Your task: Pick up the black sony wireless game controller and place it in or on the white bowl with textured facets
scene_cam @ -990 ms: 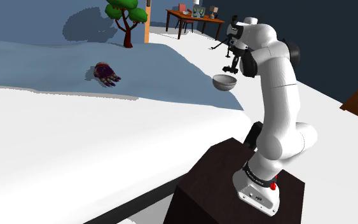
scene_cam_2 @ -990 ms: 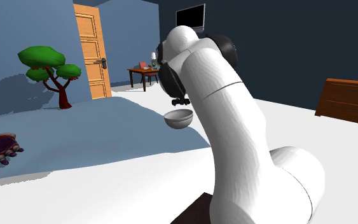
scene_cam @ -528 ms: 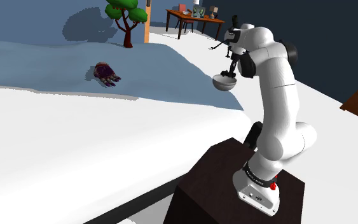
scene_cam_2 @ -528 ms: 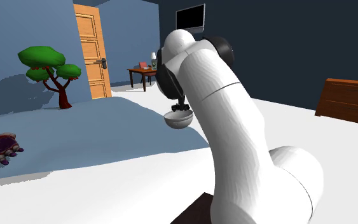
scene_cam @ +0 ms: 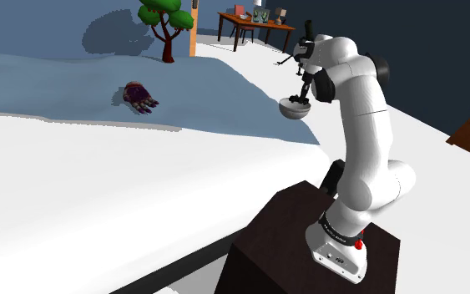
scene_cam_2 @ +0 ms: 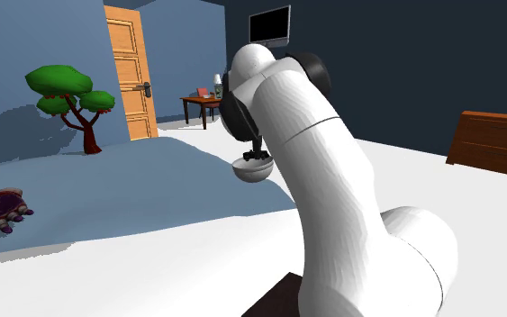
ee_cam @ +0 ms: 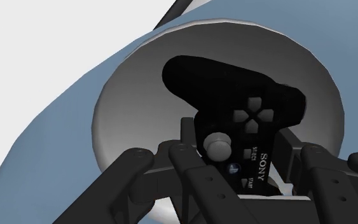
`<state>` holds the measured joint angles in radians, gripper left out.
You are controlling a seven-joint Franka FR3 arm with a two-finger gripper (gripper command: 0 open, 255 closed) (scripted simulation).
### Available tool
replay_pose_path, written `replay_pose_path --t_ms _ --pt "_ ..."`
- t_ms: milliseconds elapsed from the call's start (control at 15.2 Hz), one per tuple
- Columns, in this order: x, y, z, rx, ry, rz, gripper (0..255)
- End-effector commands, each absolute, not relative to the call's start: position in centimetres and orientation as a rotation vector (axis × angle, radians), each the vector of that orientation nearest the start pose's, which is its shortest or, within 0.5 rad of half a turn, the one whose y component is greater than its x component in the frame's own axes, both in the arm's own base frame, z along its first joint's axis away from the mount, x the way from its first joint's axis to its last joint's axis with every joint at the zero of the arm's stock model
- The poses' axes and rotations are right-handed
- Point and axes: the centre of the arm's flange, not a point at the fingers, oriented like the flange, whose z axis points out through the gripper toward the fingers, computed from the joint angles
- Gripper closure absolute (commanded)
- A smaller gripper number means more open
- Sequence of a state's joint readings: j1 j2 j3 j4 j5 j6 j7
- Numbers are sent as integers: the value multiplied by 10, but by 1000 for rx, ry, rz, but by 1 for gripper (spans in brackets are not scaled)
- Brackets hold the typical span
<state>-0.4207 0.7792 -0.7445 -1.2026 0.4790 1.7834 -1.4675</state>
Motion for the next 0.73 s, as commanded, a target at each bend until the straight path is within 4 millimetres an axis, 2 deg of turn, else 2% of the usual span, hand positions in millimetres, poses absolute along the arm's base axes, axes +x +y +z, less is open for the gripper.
replay_pose_path --t_ms 0,66,396,660 --pt "458 -574 390 -3088 -542 53 255" --pt "458 -574 390 -3088 -542 53 0" --pt "458 -574 390 -3088 -542 53 0" --pt "460 -574 440 -3088 -542 53 0"
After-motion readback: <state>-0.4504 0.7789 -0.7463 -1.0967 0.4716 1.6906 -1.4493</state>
